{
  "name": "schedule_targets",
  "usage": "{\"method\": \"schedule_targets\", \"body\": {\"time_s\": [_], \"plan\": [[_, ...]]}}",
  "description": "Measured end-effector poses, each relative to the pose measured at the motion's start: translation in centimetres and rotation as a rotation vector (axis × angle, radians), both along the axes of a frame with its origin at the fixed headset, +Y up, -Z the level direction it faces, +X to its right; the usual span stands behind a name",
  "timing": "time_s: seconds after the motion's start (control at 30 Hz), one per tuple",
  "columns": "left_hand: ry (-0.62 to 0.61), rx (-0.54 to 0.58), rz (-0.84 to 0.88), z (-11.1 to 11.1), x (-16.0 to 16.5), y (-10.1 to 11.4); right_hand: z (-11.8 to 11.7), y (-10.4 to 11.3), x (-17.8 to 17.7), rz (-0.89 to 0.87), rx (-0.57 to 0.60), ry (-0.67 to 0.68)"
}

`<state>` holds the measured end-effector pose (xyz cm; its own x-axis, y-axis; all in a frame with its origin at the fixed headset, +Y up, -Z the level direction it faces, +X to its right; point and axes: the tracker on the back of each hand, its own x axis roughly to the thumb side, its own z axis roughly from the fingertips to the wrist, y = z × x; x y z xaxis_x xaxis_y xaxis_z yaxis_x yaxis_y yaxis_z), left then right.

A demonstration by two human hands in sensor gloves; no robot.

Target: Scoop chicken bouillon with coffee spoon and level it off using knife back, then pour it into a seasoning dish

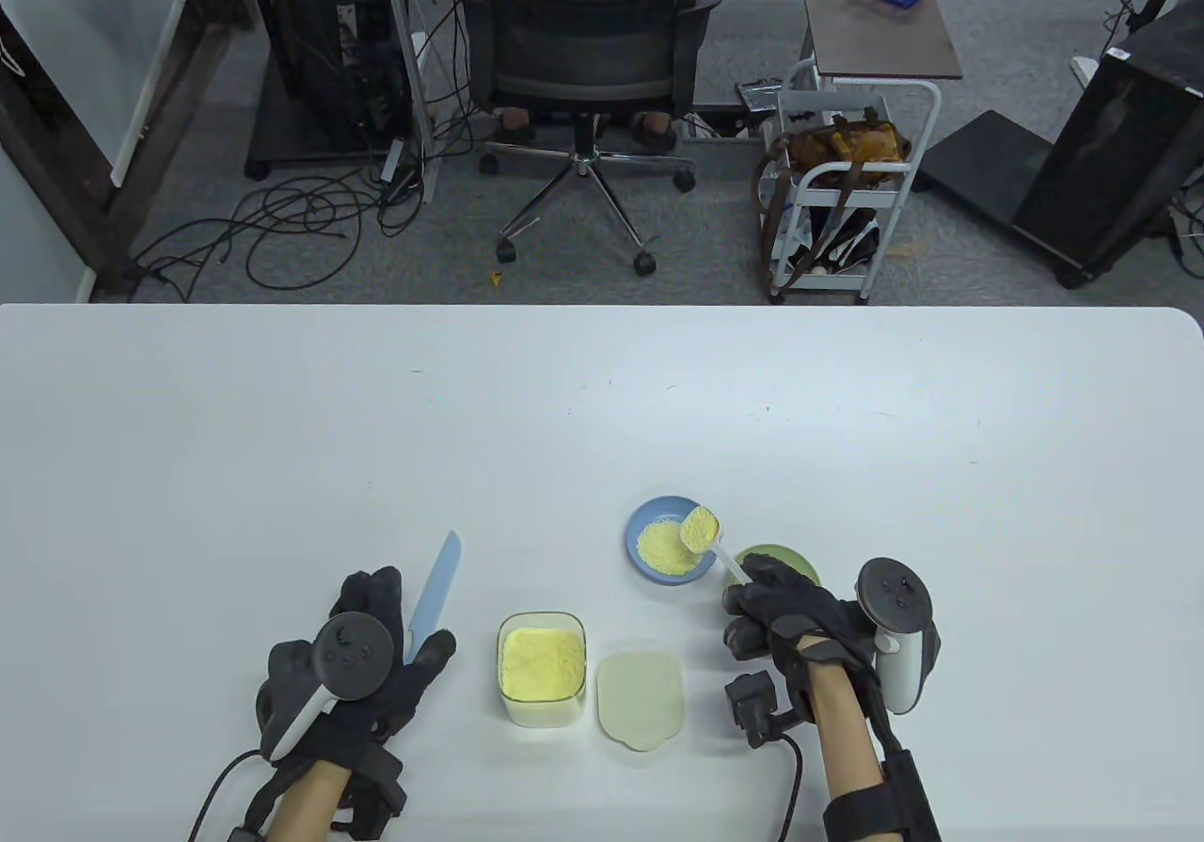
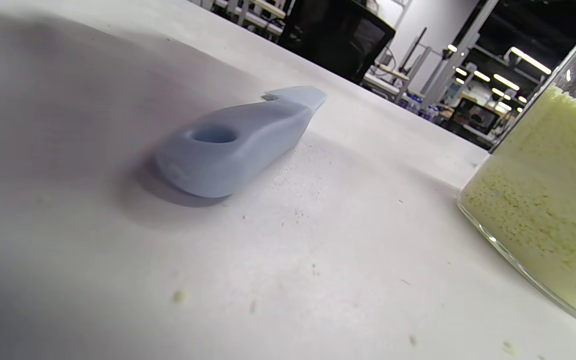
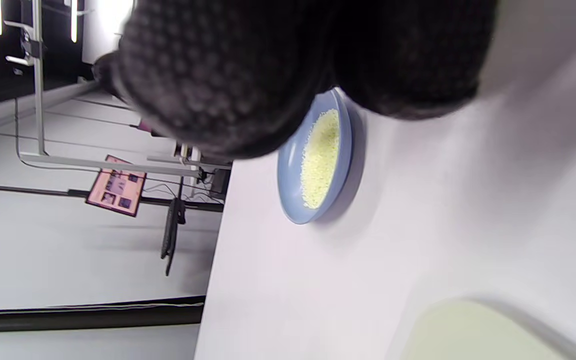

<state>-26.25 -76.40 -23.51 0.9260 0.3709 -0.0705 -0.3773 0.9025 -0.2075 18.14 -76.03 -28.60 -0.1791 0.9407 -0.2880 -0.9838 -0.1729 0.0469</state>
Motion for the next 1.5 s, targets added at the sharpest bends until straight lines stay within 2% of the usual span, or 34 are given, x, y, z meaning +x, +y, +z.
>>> {"method": "schedule_targets", "body": {"time_s": [0.13, 0.33, 0.63, 0.73, 0.87, 0.97, 1.13, 1.2, 1.27, 1.37, 1.5], "plan": [[0.005, 0.007, 0.014, -0.1, -0.1, 0.0, -0.4, -0.2, -1.0, 0.003, -0.003, 0.016], [0.0, 0.009, 0.022, -0.1, -0.1, -0.1, -0.3, 0.5, -1.9, 0.146, 0.015, 0.049], [-0.009, 0.008, 0.019, -0.1, 0.0, -0.1, 0.7, 3.1, -2.0, 0.255, 0.104, -0.001], [-0.012, 0.01, 0.025, 0.0, 0.0, 0.0, 1.0, 4.2, -2.1, 0.293, 0.119, 0.022], [-0.014, 0.011, 0.028, 0.0, 0.0, 0.0, 1.9, 4.9, -2.3, 0.234, 0.15, 0.041], [-0.02, 0.008, 0.029, 0.1, 0.1, -0.1, 3.1, 4.5, -2.5, 0.159, 0.124, 0.08], [-0.037, 0.014, 0.051, 0.2, 0.4, 0.0, 5.6, 2.6, -2.8, 0.092, 0.053, 0.202], [-0.066, 0.07, 0.134, 0.3, 0.8, 0.1, 6.4, 1.9, -2.9, 0.076, 0.023, 0.252], [-0.141, 0.112, 0.258, 0.5, 1.6, 0.4, 6.9, 1.7, -2.9, 0.076, 0.042, 0.258], [-0.233, 0.126, 0.393, 0.9, 3.3, 1.0, 7.1, 2.2, -2.9, 0.051, 0.081, 0.26], [-0.317, 0.076, 0.372, 1.1, 5.3, 0.7, 7.0, 4.2, -3.3, 0.045, 0.169, 0.269]]}}
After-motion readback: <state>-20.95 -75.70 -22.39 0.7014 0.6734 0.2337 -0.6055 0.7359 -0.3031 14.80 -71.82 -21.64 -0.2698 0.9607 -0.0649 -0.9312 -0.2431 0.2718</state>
